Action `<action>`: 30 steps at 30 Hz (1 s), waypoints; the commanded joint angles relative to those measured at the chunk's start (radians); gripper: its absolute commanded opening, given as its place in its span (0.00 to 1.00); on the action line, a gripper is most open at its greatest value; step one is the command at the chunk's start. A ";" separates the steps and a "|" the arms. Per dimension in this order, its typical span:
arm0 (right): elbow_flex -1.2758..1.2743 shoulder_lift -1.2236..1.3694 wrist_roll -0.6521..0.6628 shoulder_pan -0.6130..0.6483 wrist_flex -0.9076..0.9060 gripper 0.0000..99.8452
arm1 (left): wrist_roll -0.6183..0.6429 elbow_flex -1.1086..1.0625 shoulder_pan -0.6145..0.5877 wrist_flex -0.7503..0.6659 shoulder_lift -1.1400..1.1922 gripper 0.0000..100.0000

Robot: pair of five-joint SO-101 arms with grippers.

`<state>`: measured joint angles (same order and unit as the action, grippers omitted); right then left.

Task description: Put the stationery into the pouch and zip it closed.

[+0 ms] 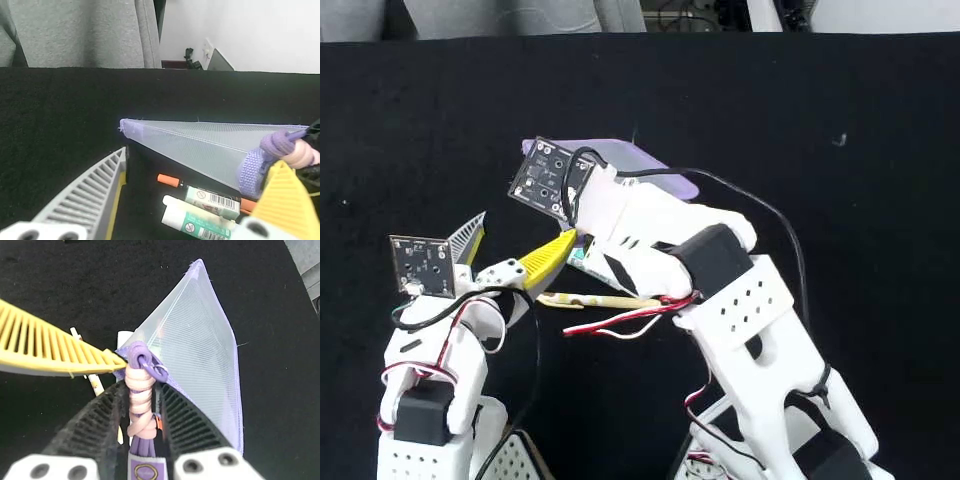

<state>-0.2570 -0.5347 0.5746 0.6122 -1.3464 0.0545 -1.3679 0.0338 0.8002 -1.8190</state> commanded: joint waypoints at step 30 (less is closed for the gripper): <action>0.004 -0.039 0.002 -0.018 0.012 0.01 | -0.089 -0.085 -0.019 -0.138 -0.005 0.43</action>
<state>-0.2585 -0.5347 0.5731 0.6091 -1.3464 -0.0253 -1.5075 0.0153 0.6529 -1.8251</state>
